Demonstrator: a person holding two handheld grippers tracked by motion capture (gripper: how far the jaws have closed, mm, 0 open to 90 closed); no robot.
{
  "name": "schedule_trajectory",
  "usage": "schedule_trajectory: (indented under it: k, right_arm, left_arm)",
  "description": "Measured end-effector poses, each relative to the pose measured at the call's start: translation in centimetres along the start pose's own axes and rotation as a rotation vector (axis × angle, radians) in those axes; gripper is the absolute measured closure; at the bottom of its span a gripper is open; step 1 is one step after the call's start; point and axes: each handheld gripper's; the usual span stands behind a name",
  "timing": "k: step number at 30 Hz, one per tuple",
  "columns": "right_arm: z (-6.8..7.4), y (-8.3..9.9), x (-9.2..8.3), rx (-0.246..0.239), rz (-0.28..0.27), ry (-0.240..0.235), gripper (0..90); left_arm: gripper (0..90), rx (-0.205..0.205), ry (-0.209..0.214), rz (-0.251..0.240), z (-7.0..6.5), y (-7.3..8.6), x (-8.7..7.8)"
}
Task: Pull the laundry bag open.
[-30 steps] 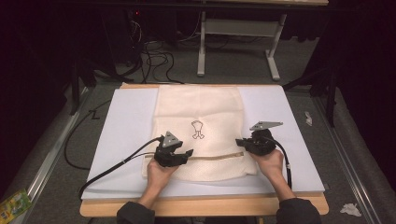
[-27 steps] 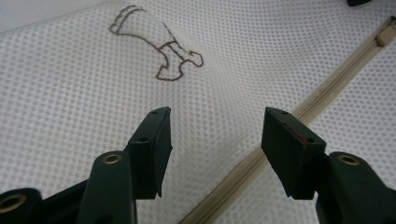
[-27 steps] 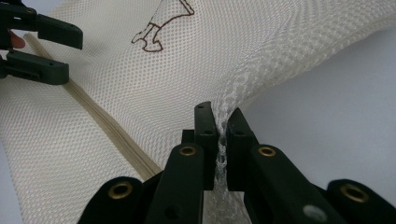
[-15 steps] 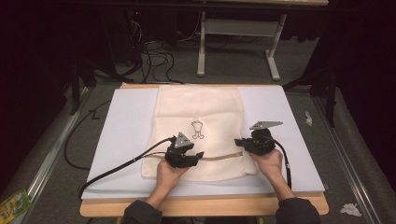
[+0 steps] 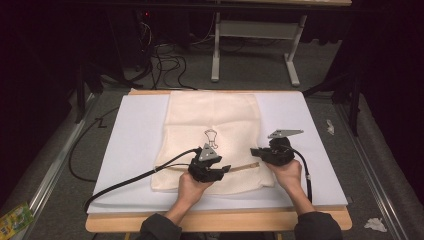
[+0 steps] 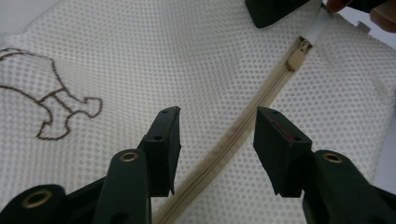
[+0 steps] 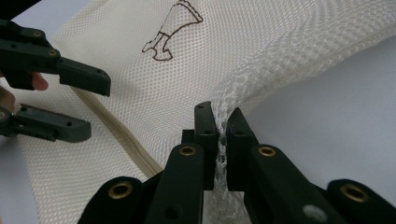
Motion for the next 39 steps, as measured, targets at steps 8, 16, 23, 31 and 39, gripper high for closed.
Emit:
schedule_trajectory:
  k: [8, 16, 23, 31, 39]
  right_arm:
    - [0.0, 0.0, 0.1, 0.003, -0.008, -0.010, 87.9]
    - [0.0, -0.1, 0.2, 0.009, -0.012, -0.014, 87.9]
    - [0.0, -0.1, 0.3, 0.011, -0.013, -0.016, 87.9]
    - [-0.1, 0.0, 0.2, 0.016, -0.021, -0.022, 87.9]
    - [0.0, -0.1, 0.2, 0.018, -0.027, -0.027, 87.9]
  left_arm:
    - [56.0, 0.015, 0.048, 0.016, -1.1, -0.5, 1.1]
    - [56.5, 0.001, 0.049, 0.007, -1.0, -0.5, 1.4]
    - [59.5, 0.019, 0.097, 0.025, -2.2, -1.2, 2.2]
    - [65.0, 0.029, 0.110, 0.041, -3.0, -1.3, 3.3]
    - [66.8, 0.012, 0.129, 0.039, -3.2, -1.4, 3.8]
Point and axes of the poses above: each handheld gripper's, and its own axes: x roughly forward along the jaws, y roughly out of its underside, z roughly to its left, and after that the axes turned 13 degrees about -x, right-handed
